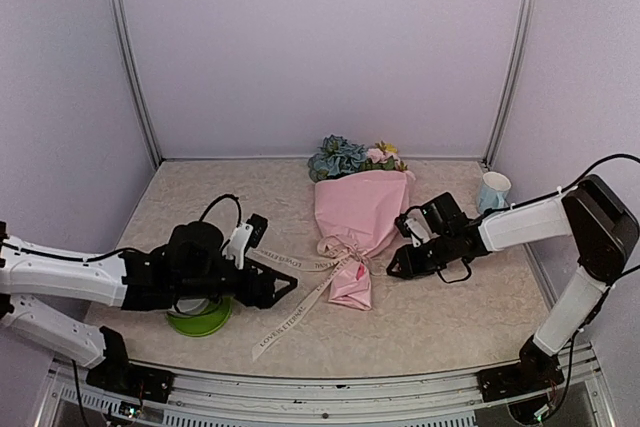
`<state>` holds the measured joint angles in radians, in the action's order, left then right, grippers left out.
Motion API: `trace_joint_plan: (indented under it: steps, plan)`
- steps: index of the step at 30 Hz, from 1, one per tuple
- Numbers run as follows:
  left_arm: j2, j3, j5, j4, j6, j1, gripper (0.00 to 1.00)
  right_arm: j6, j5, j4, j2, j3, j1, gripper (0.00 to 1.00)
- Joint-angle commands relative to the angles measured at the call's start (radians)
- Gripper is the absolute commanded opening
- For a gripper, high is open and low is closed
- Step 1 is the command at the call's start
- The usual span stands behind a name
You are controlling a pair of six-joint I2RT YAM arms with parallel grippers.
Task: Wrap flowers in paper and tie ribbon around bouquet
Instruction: Adjust the tied bouquet at the center of the board.
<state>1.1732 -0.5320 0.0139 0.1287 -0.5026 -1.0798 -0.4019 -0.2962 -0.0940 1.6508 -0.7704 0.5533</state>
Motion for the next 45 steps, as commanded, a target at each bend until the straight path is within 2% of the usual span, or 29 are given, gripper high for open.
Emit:
trace_joint_plan:
  steps: [1, 3, 5, 8, 10, 12, 15, 21, 24, 27, 28, 30, 33, 35, 39, 42, 45]
  plan:
    - [0.215, -0.152, -0.046, 0.064, 0.084, 0.19, 0.79, -0.003, 0.002, 0.0, 0.023, -0.009, 0.01, 0.37]
    - [0.334, -0.267, -0.004, 0.04, 0.12, 0.216, 0.75, -0.012, 0.002, 0.007, 0.011, 0.003, 0.011, 0.3]
    - [0.436, -0.346, -0.025, 0.05, 0.177, 0.235, 0.76, -0.018, -0.01, 0.025, 0.001, 0.017, 0.011, 0.2]
    - [0.561, -0.434, -0.086, 0.075, 0.203, 0.28, 0.76, -0.028, -0.043, 0.049, -0.002, 0.026, 0.013, 0.07]
    - [0.638, -0.484, -0.202, 0.089, 0.197, 0.326, 0.71, -0.032, -0.056, 0.061, -0.006, 0.028, 0.013, 0.0]
    - [0.707, -0.528, -0.304, 0.096, 0.179, 0.363, 0.64, -0.034, -0.061, 0.063, -0.021, 0.032, 0.014, 0.0]
    - [0.774, -0.564, -0.386, 0.111, 0.184, 0.365, 0.59, -0.034, -0.057, 0.062, -0.045, 0.039, 0.014, 0.0]
    - [0.832, -0.572, -0.49, 0.19, 0.175, 0.36, 0.59, -0.038, -0.068, 0.071, -0.058, 0.052, 0.013, 0.0]
    - [0.863, -0.593, -0.456, 0.183, 0.16, 0.36, 0.55, -0.038, -0.064, 0.067, -0.062, 0.053, 0.013, 0.0]
    - [0.895, -0.604, -0.438, 0.182, 0.14, 0.377, 0.33, -0.037, -0.064, 0.068, -0.073, 0.058, 0.014, 0.0]
    - [0.895, -0.595, -0.439, 0.202, 0.126, 0.381, 0.28, -0.037, -0.064, 0.068, -0.079, 0.06, 0.014, 0.0]
    - [0.882, -0.572, -0.445, 0.242, 0.106, 0.382, 0.27, -0.037, -0.061, 0.069, -0.085, 0.064, 0.013, 0.0]
    - [0.863, -0.554, -0.463, 0.285, 0.1, 0.382, 0.31, -0.035, -0.064, 0.071, -0.087, 0.07, 0.014, 0.0]
    - [0.864, -0.554, -0.468, 0.292, 0.097, 0.384, 0.29, -0.035, -0.067, 0.072, -0.084, 0.071, 0.014, 0.0]
    - [0.879, -0.558, -0.501, 0.327, 0.081, 0.386, 0.0, -0.032, -0.067, 0.069, -0.088, 0.071, 0.013, 0.0]
    - [0.871, -0.544, -0.53, 0.352, 0.065, 0.389, 0.0, -0.041, -0.056, 0.064, -0.106, 0.08, 0.012, 0.0]
    - [0.844, -0.51, -0.469, 0.365, 0.044, 0.412, 0.0, -0.049, -0.021, 0.049, -0.142, 0.107, -0.001, 0.0]
